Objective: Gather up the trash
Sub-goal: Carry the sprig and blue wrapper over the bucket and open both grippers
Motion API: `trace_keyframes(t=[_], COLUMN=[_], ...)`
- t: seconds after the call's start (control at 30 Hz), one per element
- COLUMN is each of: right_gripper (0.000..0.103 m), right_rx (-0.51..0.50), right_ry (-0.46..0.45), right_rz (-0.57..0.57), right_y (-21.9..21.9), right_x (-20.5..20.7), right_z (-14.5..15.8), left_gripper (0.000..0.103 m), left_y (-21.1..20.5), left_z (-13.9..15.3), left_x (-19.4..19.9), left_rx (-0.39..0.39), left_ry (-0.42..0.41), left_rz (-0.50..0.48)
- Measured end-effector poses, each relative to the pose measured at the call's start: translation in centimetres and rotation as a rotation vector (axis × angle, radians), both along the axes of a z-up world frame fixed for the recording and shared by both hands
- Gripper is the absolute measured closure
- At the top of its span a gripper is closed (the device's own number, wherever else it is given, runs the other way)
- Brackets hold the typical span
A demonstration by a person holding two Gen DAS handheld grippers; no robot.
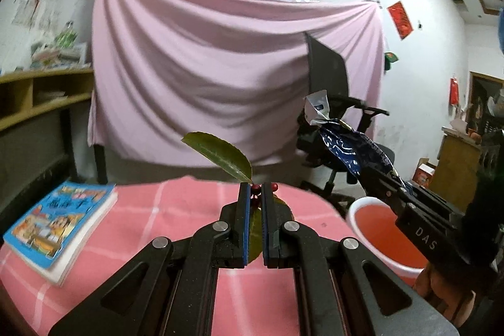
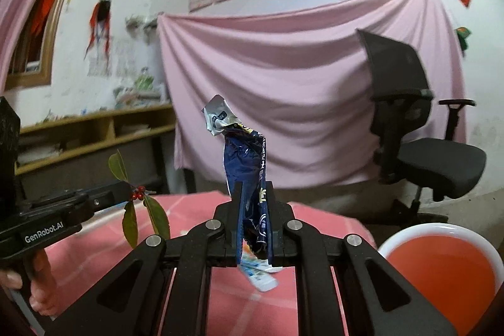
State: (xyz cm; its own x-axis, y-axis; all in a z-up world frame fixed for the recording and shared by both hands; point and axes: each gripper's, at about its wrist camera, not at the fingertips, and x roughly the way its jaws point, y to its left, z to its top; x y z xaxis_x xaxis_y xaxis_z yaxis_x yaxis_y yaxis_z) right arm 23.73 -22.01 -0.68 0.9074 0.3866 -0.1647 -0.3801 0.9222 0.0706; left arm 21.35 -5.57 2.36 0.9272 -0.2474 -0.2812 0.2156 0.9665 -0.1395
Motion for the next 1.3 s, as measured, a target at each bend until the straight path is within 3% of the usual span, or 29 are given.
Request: trace_keyframes(t=[0.3,0.53,0.93,1.3], right_gripper=[0.094,0.093,0.092,0.08], right_rx=[0.068,0.103,0.214,0.241], right_ry=[-0.047,0.036,0.245,0.361], right_rz=[-0.17,-0.319,-0.462,-0.478], right_y=[-7.0,-12.4,-19.4,-21.0], right_x=[-1.3,-0.7,0.8,1.7], right_z=[1.3,0.6,-1.8,-3.4], left_gripper=[0.099,0.099,0.099,0.095], left_y=[-7.2,-13.6,-20.9,-22.5], left_z=[2.0,2.2,0.4,-2.9], left_x=[1.4,3.1,7.4,8.8], left_rx=[0.006,-0.003,-0.027,0.022], left_ry=[-0.036,0.001,0.198,0.397], left_rz=[-0.126,-0.246,-0.373,-0.353])
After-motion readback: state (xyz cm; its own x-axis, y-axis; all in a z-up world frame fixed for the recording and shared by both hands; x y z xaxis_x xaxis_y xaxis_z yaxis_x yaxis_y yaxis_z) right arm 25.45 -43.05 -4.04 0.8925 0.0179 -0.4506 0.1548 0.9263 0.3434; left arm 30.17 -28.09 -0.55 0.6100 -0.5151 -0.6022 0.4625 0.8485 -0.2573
